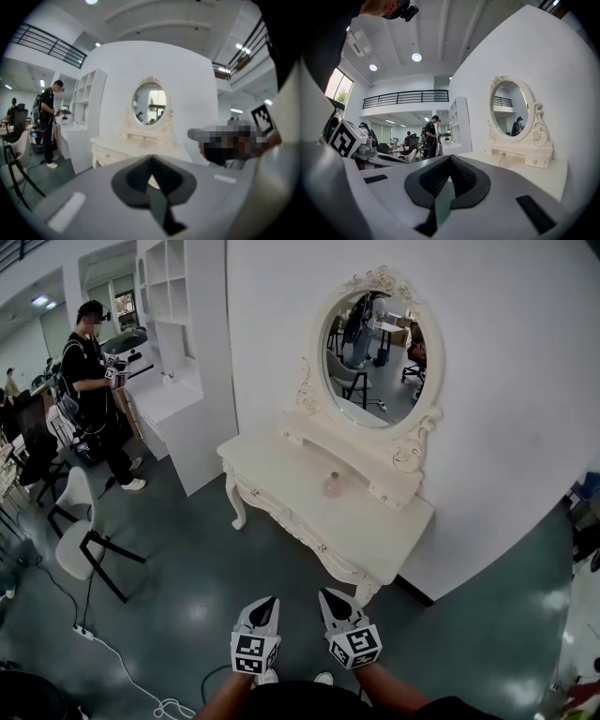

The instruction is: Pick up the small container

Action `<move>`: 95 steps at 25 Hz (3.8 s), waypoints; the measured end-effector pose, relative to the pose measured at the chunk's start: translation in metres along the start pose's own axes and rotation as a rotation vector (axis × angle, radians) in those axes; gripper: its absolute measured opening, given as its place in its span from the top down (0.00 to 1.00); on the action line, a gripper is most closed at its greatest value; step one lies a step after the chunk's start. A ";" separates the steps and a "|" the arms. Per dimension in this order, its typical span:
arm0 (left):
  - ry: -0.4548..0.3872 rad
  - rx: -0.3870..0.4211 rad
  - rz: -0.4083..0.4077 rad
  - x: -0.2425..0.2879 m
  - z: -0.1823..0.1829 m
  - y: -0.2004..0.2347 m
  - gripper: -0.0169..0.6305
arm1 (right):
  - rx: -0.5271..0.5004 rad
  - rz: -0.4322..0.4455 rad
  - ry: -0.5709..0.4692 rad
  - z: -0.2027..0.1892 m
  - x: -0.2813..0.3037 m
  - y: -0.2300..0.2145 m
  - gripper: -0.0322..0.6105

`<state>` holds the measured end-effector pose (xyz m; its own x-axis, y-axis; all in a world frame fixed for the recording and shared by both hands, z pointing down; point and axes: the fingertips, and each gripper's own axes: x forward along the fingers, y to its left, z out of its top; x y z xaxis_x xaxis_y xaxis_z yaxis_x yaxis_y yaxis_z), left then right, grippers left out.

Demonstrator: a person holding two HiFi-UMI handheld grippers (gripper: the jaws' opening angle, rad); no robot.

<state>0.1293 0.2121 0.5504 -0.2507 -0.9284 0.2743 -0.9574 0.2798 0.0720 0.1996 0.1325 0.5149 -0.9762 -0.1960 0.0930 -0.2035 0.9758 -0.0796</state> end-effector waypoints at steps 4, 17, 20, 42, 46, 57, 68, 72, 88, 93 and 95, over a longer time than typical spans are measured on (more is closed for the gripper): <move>-0.009 -0.009 0.007 -0.007 0.004 0.012 0.96 | 0.000 0.005 -0.012 0.007 0.006 0.010 0.94; -0.025 0.014 0.007 -0.031 0.003 0.073 0.96 | -0.013 -0.010 -0.030 0.006 0.050 0.055 0.94; -0.016 0.015 0.007 -0.038 -0.001 0.083 0.96 | -0.004 -0.023 -0.034 0.004 0.054 0.061 0.94; -0.064 0.015 0.099 0.021 0.029 0.132 0.96 | -0.003 -0.023 -0.034 0.009 0.118 0.012 0.94; -0.056 0.015 0.104 0.049 0.035 0.134 0.96 | -0.002 -0.013 -0.032 0.012 0.135 -0.014 0.94; -0.038 0.026 0.094 0.115 0.053 0.127 0.96 | -0.027 0.006 -0.045 0.025 0.171 -0.071 0.94; -0.003 0.035 0.097 0.150 0.060 0.121 0.96 | 0.028 -0.019 -0.011 0.009 0.171 -0.114 0.94; -0.014 0.038 0.085 0.161 0.068 0.123 0.96 | 0.036 -0.022 -0.012 0.008 0.181 -0.122 0.94; -0.010 0.064 -0.046 0.230 0.086 0.170 0.96 | 0.002 -0.112 -0.026 0.030 0.262 -0.146 0.94; -0.005 0.119 -0.095 0.251 0.091 0.189 0.96 | 0.011 -0.142 -0.020 0.030 0.291 -0.145 0.94; -0.006 0.116 -0.124 0.260 0.093 0.197 0.96 | 0.009 -0.159 -0.020 0.031 0.303 -0.145 0.94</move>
<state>-0.1381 0.0029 0.5467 -0.1305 -0.9556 0.2641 -0.9910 0.1336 -0.0062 -0.0686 -0.0716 0.5234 -0.9329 -0.3498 0.0857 -0.3561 0.9315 -0.0744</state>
